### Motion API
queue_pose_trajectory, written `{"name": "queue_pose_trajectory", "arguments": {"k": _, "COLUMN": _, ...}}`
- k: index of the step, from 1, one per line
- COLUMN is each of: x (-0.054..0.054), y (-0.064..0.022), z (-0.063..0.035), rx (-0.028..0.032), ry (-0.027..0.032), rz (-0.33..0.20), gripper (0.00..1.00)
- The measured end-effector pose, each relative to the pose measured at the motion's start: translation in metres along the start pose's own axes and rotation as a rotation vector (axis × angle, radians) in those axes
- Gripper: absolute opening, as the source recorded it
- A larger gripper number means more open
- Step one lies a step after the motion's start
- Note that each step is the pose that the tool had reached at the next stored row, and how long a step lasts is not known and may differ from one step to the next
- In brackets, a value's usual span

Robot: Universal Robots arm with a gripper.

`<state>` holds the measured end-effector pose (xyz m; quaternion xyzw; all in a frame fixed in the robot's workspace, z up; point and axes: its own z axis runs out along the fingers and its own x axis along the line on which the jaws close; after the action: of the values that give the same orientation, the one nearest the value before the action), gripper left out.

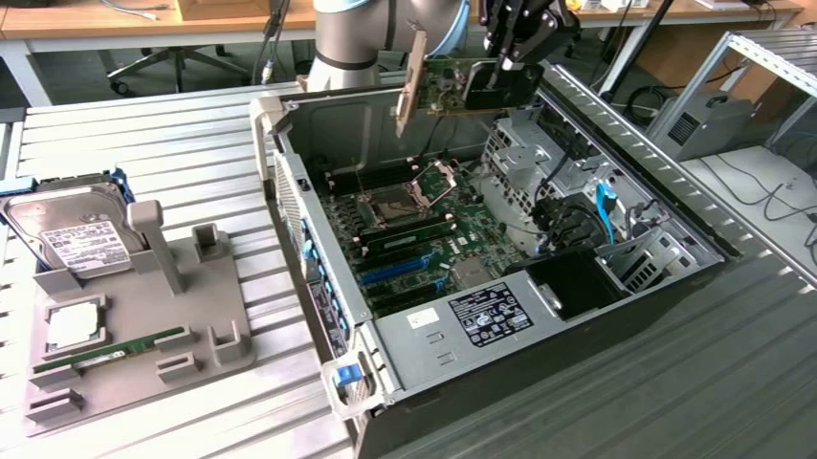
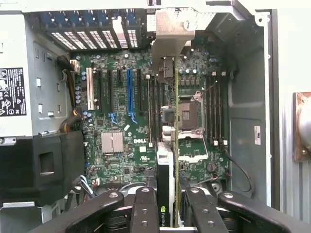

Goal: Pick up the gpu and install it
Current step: 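Insert the gpu into the slot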

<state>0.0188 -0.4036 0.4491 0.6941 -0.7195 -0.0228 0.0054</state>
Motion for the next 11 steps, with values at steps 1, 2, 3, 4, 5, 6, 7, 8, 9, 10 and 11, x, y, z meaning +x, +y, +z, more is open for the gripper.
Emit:
{"name": "queue_pose_trajectory", "arguments": {"k": 1, "x": 0.0000, "y": 0.0000, "z": 0.0000, "rx": -0.0001, "ry": 0.0002, "rz": -0.004, "gripper": 0.27}}
{"name": "queue_pose_trajectory", "arguments": {"k": 2, "x": 0.0000, "y": 0.0000, "z": 0.0000, "rx": -0.0002, "ry": 0.0003, "rz": -0.008, "gripper": 0.27}}
{"name": "queue_pose_trajectory", "arguments": {"k": 3, "x": 0.0000, "y": 0.0000, "z": 0.0000, "rx": -0.0003, "ry": 0.0004, "rz": -0.011, "gripper": 0.27}}
{"name": "queue_pose_trajectory", "arguments": {"k": 4, "x": 0.0000, "y": 0.0000, "z": 0.0000, "rx": -0.0004, "ry": 0.0006, "rz": -0.014, "gripper": 0.27}}
{"name": "queue_pose_trajectory", "arguments": {"k": 5, "x": 0.0000, "y": 0.0000, "z": 0.0000, "rx": -0.0004, "ry": 0.0007, "rz": -0.017, "gripper": 0.27}}
{"name": "queue_pose_trajectory", "arguments": {"k": 6, "x": 0.0000, "y": 0.0000, "z": 0.0000, "rx": -0.0005, "ry": 0.0008, "rz": -0.020, "gripper": 0.27}}
{"name": "queue_pose_trajectory", "arguments": {"k": 7, "x": 0.0000, "y": 0.0000, "z": 0.0000, "rx": -0.0006, "ry": 0.0010, "rz": -0.023, "gripper": 0.27}}
{"name": "queue_pose_trajectory", "arguments": {"k": 8, "x": 0.0000, "y": 0.0000, "z": 0.0000, "rx": -0.0007, "ry": 0.0011, "rz": -0.027, "gripper": 0.27}}
{"name": "queue_pose_trajectory", "arguments": {"k": 9, "x": 0.0000, "y": 0.0000, "z": 0.0000, "rx": -0.0008, "ry": 0.0012, "rz": -0.031, "gripper": 0.27}}
{"name": "queue_pose_trajectory", "arguments": {"k": 10, "x": 0.0000, "y": 0.0000, "z": 0.0000, "rx": -0.0008, "ry": 0.0014, "rz": -0.034, "gripper": 0.27}}
{"name": "queue_pose_trajectory", "arguments": {"k": 11, "x": 0.0000, "y": 0.0000, "z": 0.0000, "rx": -0.0009, "ry": 0.0015, "rz": -0.037, "gripper": 0.27}}
